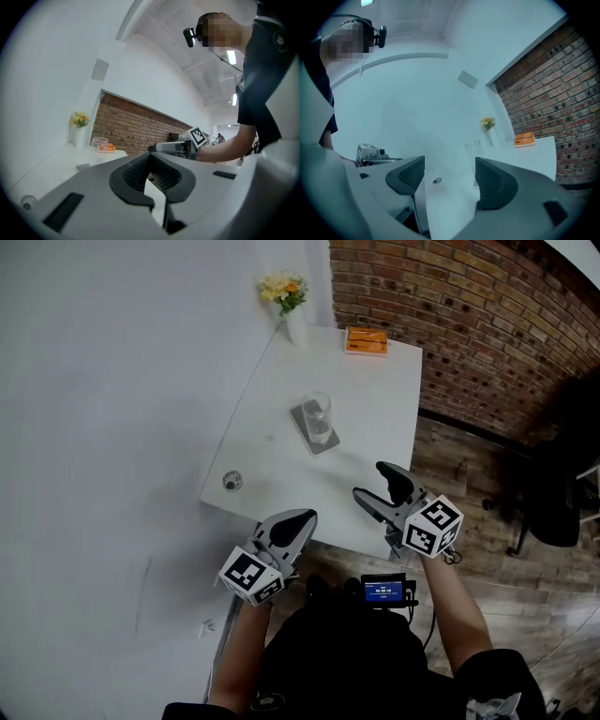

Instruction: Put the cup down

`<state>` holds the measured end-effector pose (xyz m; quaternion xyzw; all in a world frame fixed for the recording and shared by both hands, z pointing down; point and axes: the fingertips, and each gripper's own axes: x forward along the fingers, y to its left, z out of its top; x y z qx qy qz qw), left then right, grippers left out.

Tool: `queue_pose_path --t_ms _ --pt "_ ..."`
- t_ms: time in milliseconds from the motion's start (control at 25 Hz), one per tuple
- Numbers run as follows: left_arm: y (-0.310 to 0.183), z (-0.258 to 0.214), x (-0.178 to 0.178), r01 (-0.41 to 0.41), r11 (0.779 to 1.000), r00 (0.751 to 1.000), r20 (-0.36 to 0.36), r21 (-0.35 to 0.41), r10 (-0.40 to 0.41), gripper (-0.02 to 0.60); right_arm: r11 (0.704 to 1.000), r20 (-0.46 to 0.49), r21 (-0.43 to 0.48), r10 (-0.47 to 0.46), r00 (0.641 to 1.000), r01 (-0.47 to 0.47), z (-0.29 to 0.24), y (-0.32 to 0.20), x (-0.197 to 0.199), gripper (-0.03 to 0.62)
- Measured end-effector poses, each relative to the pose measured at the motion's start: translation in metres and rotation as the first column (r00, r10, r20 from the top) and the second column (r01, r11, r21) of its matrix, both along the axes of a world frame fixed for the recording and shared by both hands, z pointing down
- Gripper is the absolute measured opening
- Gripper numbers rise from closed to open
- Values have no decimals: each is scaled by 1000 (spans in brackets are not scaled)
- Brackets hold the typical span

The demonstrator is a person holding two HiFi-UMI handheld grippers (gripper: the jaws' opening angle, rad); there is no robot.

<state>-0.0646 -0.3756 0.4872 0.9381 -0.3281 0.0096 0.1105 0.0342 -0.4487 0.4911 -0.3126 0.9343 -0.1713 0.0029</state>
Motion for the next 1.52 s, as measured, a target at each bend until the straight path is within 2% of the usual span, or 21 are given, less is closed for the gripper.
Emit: queue_pose_path --t_ms 480,880,1520 --pt "10 -3 10 -57 998 998 -5 5 57 9 999 -44 -40 23 999 -25 -1 51 7 351" --pt "9 -8 5 -54 998 998 -11 10 55 9 992 -31 -72 97 995 -99 1 42 19 351" --pt "10 -7 12 -74 997 997 -9 9 74 9 993 -40 -61 99 994 -101 2 39 17 347"
